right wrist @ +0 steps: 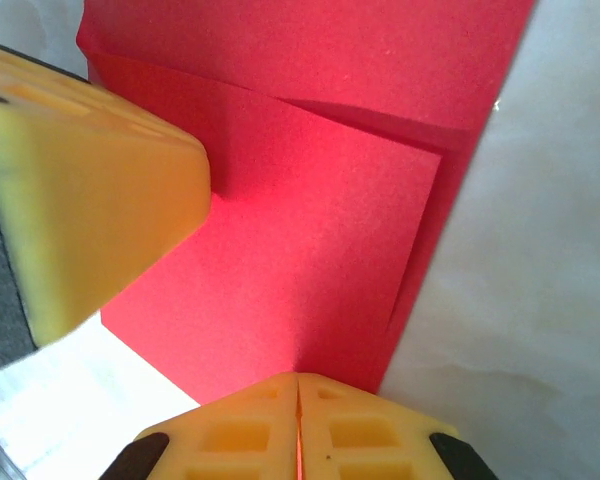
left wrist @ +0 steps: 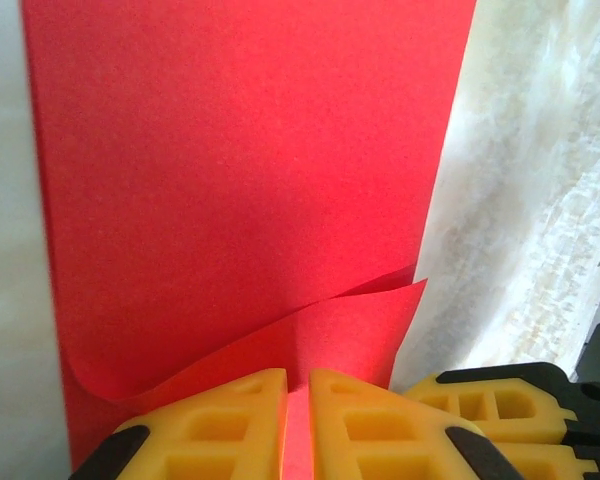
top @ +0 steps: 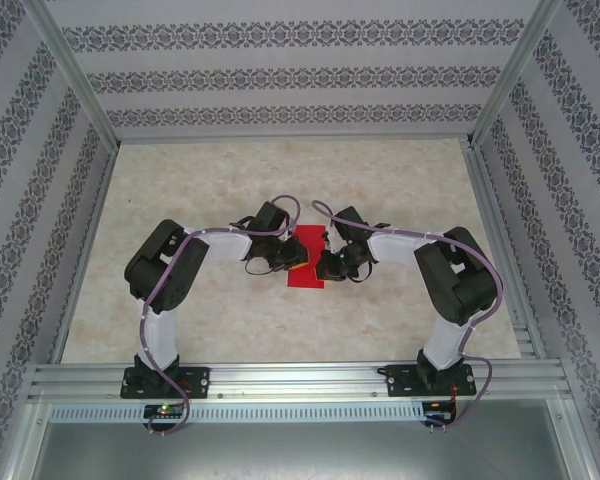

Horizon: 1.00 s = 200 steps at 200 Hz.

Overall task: Fold a paper plane with a square sheet of paper (pick it up from the middle)
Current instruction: Fold the triangle a second time at the center of the table.

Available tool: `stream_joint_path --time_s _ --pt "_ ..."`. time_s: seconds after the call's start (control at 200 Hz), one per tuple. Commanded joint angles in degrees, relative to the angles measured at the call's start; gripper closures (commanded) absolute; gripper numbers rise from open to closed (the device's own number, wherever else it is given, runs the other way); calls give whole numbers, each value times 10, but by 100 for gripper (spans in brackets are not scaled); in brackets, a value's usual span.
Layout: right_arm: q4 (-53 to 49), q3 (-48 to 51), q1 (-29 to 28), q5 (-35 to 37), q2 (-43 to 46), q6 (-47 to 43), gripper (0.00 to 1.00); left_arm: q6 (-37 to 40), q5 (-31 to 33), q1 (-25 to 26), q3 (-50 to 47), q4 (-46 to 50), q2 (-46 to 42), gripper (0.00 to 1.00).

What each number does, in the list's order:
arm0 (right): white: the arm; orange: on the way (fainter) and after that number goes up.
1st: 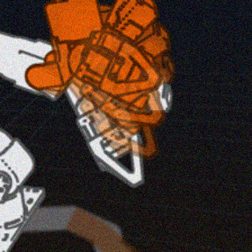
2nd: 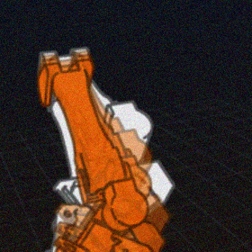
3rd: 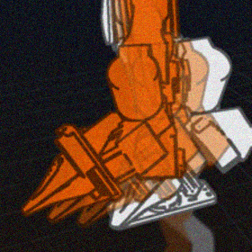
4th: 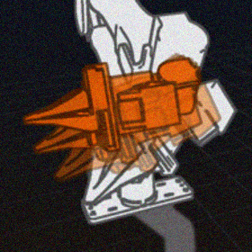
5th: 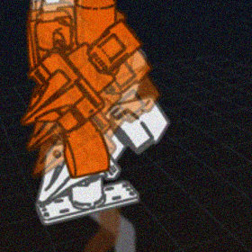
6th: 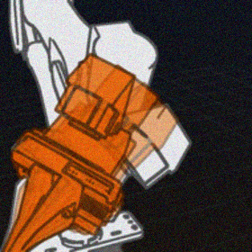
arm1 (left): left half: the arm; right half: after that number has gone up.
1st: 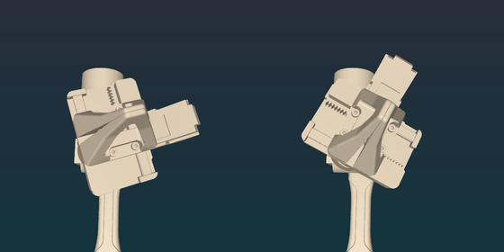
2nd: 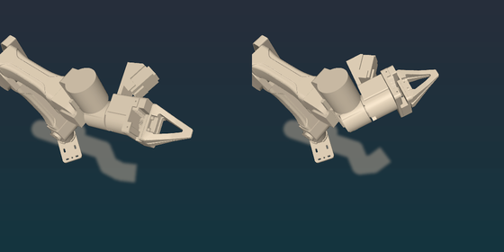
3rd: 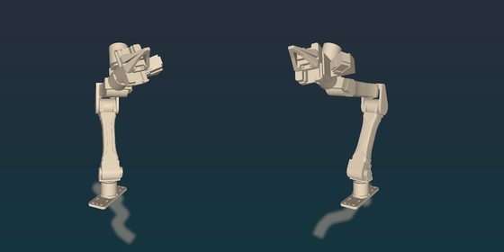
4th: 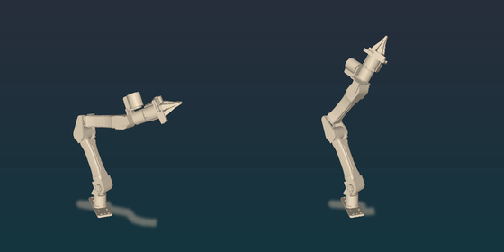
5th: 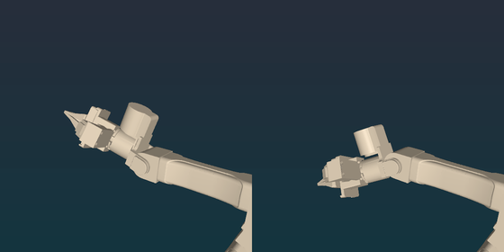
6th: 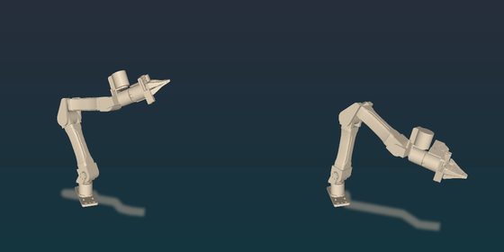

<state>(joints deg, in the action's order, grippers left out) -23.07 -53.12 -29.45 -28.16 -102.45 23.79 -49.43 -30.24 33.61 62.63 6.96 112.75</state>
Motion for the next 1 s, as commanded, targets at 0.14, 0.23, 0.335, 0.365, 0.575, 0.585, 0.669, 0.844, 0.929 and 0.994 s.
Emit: stream_joint_path --time_s 0.14,0.23,0.335,0.365,0.575,0.585,0.669,0.844,0.929,0.994 --pt "-68 30 6 65 -19 -15 92 52 70 -50 21 57 21 83" --pt "-67 28 7 65 -18 -14 92 56 77 -61 26 63 18 83" --pt "-67 26 6 61 -17 -13 92 67 86 -65 38 77 7 83" --pt "-67 25 6 60 -15 -12 92 70 85 -65 40 77 2 83" --pt "-55 5 4 37 4 -1 92 70 47 -57 17 45 -70 83" --pt "-54 3 4 34 6 0 92 69 44 -56 13 41 -74 83" --pt "-40 -10 3 10 26 9 91 55 21 -45 -12 9 -92 83" --pt "-20 -43 -5 -19 55 22 90 25 0 -21 -60 -43 -94 86" --pt "-25 -55 -12 -15 47 18 91 13 -6 -13 -76 -62 -82 88" --pt "-29 -60 -17 -11 37 17 92 0 -10 -7 -90 -85 -74 89"
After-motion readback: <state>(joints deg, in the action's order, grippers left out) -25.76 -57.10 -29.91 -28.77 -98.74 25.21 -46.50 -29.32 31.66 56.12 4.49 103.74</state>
